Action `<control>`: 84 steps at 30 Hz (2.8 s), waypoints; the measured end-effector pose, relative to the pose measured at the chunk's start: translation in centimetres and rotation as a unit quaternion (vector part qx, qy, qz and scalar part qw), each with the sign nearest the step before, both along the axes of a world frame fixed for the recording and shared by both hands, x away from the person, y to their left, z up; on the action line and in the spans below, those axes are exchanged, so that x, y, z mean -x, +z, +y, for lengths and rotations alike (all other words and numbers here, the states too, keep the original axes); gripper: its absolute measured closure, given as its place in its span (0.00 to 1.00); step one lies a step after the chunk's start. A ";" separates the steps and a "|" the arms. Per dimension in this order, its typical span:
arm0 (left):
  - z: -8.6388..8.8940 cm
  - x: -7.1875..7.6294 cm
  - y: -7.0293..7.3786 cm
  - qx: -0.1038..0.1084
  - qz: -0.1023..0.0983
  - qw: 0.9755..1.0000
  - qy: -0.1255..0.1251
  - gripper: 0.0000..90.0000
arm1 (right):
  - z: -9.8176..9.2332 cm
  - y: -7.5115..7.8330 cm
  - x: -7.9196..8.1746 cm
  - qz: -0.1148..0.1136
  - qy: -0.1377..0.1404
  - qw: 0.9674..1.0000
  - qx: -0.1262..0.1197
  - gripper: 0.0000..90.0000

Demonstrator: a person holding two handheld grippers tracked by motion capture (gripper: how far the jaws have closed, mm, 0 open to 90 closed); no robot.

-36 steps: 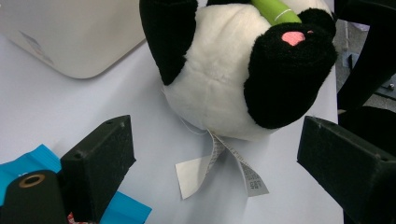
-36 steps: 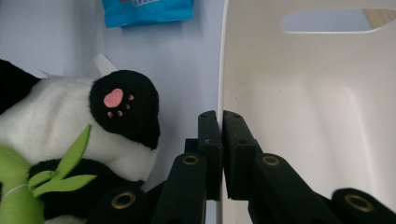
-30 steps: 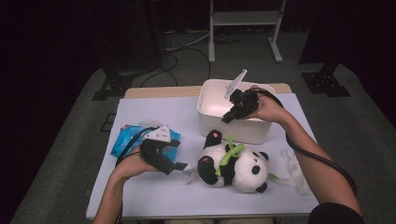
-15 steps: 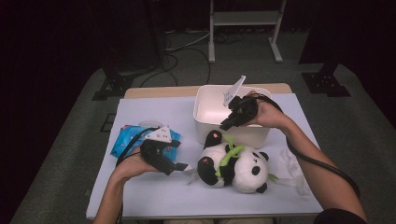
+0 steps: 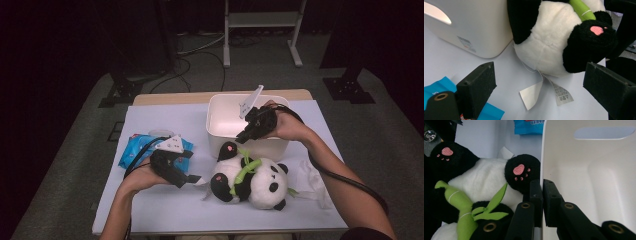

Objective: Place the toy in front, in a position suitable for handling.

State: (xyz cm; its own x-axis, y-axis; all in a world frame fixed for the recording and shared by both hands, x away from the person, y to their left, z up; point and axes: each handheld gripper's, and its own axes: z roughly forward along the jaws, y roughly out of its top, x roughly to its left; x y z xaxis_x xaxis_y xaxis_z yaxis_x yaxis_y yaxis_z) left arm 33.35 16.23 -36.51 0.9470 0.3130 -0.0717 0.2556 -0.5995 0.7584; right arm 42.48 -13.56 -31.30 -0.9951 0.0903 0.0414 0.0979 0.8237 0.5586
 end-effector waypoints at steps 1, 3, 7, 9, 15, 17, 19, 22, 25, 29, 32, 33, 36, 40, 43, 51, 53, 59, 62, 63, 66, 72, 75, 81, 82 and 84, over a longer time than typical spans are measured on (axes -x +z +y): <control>0.0 0.0 0.0 -0.001 -0.001 1.000 0.000 0.11 | 0.0 0.0 0.1 0.001 0.000 1.000 0.001 0.96; 0.1 0.0 0.1 -0.001 -0.002 1.000 0.000 0.11 | 0.0 0.0 0.2 -0.001 0.004 1.000 0.000 0.96; 0.0 0.0 0.1 -0.002 -0.003 1.000 -0.001 0.11 | -0.1 0.0 0.4 -0.001 0.007 1.000 0.001 0.96; 0.0 0.0 0.1 -0.003 -0.001 1.000 -0.001 0.11 | -0.1 0.0 0.4 -0.001 0.008 1.000 0.000 0.96; 0.1 0.0 0.1 -0.003 -0.002 1.000 0.000 0.11 | -0.1 0.0 0.5 -0.002 0.007 1.000 -0.001 0.96; 0.1 -0.1 0.0 -0.004 -0.001 1.000 0.000 0.11 | -0.2 0.0 0.6 -0.001 0.008 1.000 0.000 0.96; 0.1 -0.1 0.0 -0.005 0.000 1.000 0.002 0.11 | -0.2 0.0 0.6 -0.001 0.007 1.000 0.000 0.96; 0.2 -0.1 0.0 -0.004 0.001 1.000 0.003 0.11 | -0.2 0.0 0.5 0.003 0.003 1.000 -0.003 0.95; 0.2 -0.1 -0.1 -0.003 0.001 1.000 0.003 0.11 | -0.4 0.0 0.4 0.007 -0.005 1.000 -0.004 0.92; 0.3 -0.2 -0.2 -0.003 0.002 1.000 0.004 0.11 | -1.1 0.5 0.4 0.006 -0.019 1.000 -0.019 0.87; 0.3 -0.2 -0.2 -0.001 0.002 1.000 0.004 0.11 | -1.6 0.7 0.6 0.005 -0.025 0.999 -0.023 0.83; 0.3 -0.2 -0.3 -0.001 0.003 1.000 0.005 0.11 | -2.0 0.7 0.7 0.011 -0.029 0.999 -0.026 0.83; 0.3 -0.3 -0.4 -0.005 0.003 1.000 0.007 0.11 | -2.3 0.9 1.0 0.007 -0.037 0.999 -0.028 0.80; 0.5 -0.3 -0.3 -0.001 0.004 1.000 0.009 0.11 | -3.3 1.6 1.9 0.004 -0.045 0.998 -0.036 0.77; 0.6 -0.3 -0.3 0.000 0.004 1.000 0.011 0.11 | -4.2 2.3 2.9 -0.007 -0.050 0.998 -0.047 0.74; 0.8 -0.2 -0.2 0.002 0.005 1.000 0.013 0.11 | -5.6 2.1 5.2 -0.006 -0.050 0.997 -0.052 0.71; 0.9 -0.1 -0.2 0.001 0.006 1.000 0.013 0.11 | -5.7 1.8 5.7 0.001 -0.051 0.997 -0.055 0.70; 0.9 -0.2 -0.3 0.000 0.008 1.000 0.014 0.11 | -6.0 0.8 6.9 0.008 -0.044 0.998 -0.051 0.67; 1.0 -0.3 -0.3 -0.001 0.008 1.000 0.014 0.11 | -5.9 0.3 7.2 0.014 -0.043 0.998 -0.053 0.66; 1.1 -0.3 -0.3 0.001 0.007 1.000 0.017 0.11 | -5.9 0.1 7.3 0.015 -0.042 0.998 -0.053 0.66; 1.2 -0.4 -0.4 0.001 0.008 1.000 0.018 0.11 | -5.6 -0.5 7.5 0.019 -0.037 0.998 -0.051 0.64; 1.1 -0.3 -0.5 0.000 0.010 1.000 0.013 0.11 | -4.7 -1.6 7.7 0.022 -0.028 0.998 -0.043 0.63; 1.3 -0.3 -0.4 0.001 0.008 1.000 0.016 0.11 | -4.4 -2.0 7.8 0.025 -0.025 0.999 -0.041 0.65; 1.3 -0.3 -0.4 0.001 0.008 1.000 0.018 0.11 | -4.2 -2.0 7.9 0.027 -0.027 0.998 -0.042 0.76; 1.3 -0.3 -0.4 0.001 0.008 1.000 0.018 0.11 | -4.3 -2.0 7.9 0.028 -0.025 0.998 -0.043 0.80; 1.3 -0.3 -0.4 0.002 0.009 1.000 0.018 0.11 | -4.2 -1.8 8.1 0.028 -0.024 0.998 -0.042 0.81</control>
